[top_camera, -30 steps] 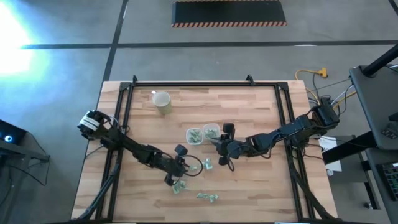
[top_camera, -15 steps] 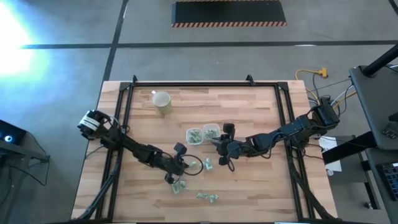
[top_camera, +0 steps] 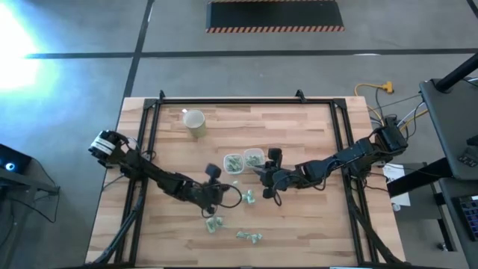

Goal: Pick and place items into bin
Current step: Put the stevia packet into the left transparent bin

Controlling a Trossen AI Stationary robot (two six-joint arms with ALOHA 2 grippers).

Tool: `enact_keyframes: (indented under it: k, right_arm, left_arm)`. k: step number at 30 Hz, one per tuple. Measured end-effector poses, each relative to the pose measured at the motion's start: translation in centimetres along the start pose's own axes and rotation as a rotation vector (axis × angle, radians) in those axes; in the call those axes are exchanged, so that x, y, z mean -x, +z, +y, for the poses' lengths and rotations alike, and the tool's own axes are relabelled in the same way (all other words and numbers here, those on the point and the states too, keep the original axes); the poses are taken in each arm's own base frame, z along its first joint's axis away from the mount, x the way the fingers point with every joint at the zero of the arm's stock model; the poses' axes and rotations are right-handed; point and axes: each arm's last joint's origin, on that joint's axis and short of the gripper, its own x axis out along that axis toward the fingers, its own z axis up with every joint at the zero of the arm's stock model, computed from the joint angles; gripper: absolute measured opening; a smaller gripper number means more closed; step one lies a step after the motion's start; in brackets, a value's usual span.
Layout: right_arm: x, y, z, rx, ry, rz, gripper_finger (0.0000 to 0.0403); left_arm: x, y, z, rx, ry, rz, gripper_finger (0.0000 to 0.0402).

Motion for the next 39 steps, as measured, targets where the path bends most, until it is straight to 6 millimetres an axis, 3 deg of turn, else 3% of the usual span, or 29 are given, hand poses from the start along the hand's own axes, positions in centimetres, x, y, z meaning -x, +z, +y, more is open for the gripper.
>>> enact_keyframes:
  k: [11,22,31,39]
  right_arm:
    - [0.0,0.0,0.0,0.0,0.0,0.0,0.0068]
    - [0.0,0.0,0.0,-0.001,0.0,0.0,0.0068]
    - [0.0,0.0,0.0,-0.001,0.0,0.0,0.0068]
    - [0.0,0.0,0.0,-0.024,0.003,0.003,0.0068]
  left_arm:
    - [-0.4,1.2,1.7,-0.038,0.188,-0.068,0.0]
    - [-1.9,0.0,4.4,0.072,0.258,-0.003,0.0]
    - [-2.1,-0.6,4.6,0.111,0.263,0.014,0.0]
    - [-2.1,-0.9,4.5,0.097,0.255,0.036,0.0061]
